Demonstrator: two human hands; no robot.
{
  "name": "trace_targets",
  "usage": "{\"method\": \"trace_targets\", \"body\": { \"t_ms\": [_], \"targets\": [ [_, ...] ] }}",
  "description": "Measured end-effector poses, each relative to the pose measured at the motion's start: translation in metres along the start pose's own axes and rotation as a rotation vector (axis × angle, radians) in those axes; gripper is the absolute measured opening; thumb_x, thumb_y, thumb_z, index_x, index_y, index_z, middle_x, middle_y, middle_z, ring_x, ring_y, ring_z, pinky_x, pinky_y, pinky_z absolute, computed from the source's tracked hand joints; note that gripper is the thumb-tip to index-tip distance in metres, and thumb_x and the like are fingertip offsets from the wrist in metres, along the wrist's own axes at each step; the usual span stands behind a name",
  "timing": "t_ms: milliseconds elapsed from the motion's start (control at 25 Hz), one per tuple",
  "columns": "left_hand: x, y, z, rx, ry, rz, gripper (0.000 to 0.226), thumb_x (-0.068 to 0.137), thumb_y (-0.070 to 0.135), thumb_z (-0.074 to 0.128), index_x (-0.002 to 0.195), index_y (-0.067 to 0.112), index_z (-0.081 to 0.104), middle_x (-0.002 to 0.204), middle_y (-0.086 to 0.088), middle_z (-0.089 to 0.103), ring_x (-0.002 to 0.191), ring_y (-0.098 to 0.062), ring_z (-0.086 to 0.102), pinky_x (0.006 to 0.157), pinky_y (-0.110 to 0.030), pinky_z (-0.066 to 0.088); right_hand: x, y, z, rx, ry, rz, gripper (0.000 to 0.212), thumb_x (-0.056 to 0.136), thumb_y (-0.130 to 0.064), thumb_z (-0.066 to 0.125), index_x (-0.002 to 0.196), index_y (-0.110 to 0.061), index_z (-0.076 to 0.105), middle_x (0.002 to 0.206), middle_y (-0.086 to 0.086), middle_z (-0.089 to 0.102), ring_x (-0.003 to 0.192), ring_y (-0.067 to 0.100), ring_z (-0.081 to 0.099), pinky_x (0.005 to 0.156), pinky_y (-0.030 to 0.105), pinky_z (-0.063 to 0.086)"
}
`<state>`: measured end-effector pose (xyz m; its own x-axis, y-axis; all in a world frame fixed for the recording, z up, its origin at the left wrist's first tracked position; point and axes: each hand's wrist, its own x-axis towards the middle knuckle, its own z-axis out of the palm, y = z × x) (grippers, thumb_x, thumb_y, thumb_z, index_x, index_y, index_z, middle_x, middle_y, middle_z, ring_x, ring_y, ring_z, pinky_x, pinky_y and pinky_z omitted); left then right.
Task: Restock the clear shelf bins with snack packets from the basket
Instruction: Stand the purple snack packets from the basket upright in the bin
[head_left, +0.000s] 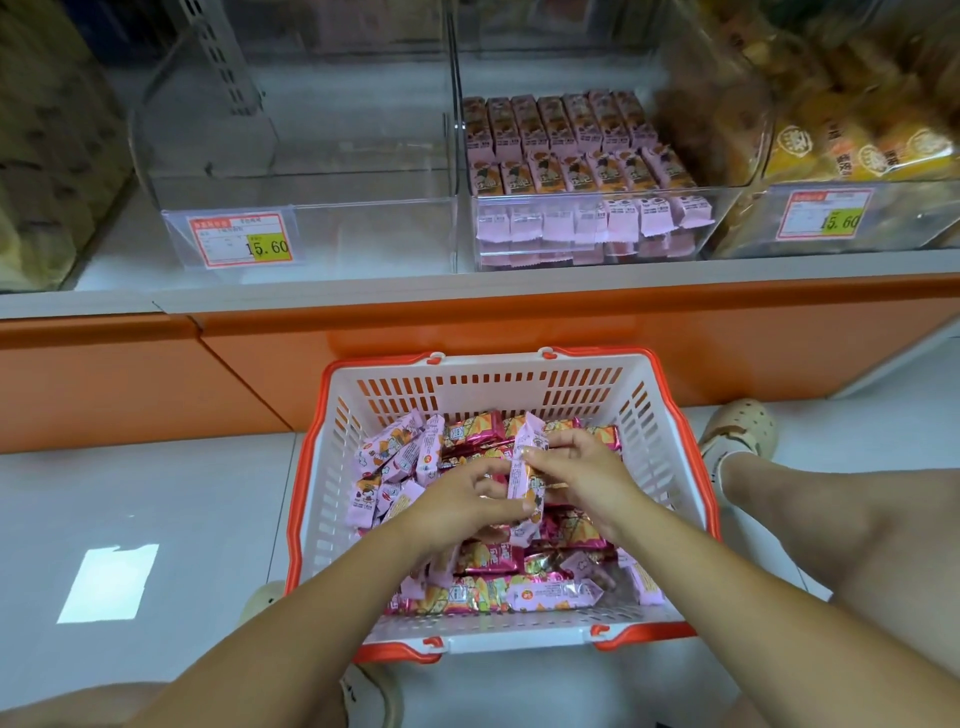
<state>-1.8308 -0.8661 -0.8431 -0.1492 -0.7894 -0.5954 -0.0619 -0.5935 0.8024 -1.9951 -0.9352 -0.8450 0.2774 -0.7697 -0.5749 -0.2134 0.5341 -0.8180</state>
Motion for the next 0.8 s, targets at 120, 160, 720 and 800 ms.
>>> {"method": "trace_targets", "body": {
  "t_ms": [120,160,720,800],
  "targets": [
    [-0.002,0.002,0.004,0.046,0.01,0.046,0.037,0.085,0.017,0.072,0.113,0.032,0.054,0.094,-0.005,0.065,0.089,-0.026,0.067,0.084,-0.035,0.054,0.001,0.001,0.002,-0.013,-0.011,0.001,0.034,0.087,-0.03,0.069,0.109,-0.008,0.056,0.098,0.008,0.064,0.077,0.014,0.063,0.061,0.026,0.054],
    [-0.001,0.001,0.003,0.031,-0.009,0.054,0.033,0.087,0.013,0.069,0.107,0.035,0.054,0.088,0.0,0.064,0.083,-0.023,0.064,0.083,-0.036,0.053,0.002,0.0,0.001,0.036,-0.027,0.024,0.031,0.091,-0.033,0.064,0.108,-0.008,0.058,0.096,0.009,0.063,0.073,0.015,0.062,0.061,0.027,0.054],
    [-0.01,0.068,-0.042,0.295,0.108,0.129,0.045,0.085,0.018,0.07,0.126,0.032,0.057,0.131,0.005,0.052,0.099,-0.014,0.065,0.088,-0.031,0.055,-0.01,-0.059,-0.023,-0.395,-0.17,-0.183,0.028,0.08,-0.018,0.077,0.104,-0.028,0.066,0.102,0.002,0.065,0.087,0.014,0.067,0.086,0.033,0.056],
    [-0.011,0.089,-0.052,0.267,0.171,0.201,0.046,0.078,0.023,0.079,0.118,0.032,0.06,0.131,0.001,0.053,0.114,-0.012,0.056,0.091,-0.034,0.054,-0.018,-0.078,-0.024,-0.419,-0.202,-0.196,0.026,0.08,-0.013,0.077,0.102,-0.02,0.066,0.088,0.004,0.064,0.07,0.014,0.067,0.072,0.03,0.058]
  ]
}}
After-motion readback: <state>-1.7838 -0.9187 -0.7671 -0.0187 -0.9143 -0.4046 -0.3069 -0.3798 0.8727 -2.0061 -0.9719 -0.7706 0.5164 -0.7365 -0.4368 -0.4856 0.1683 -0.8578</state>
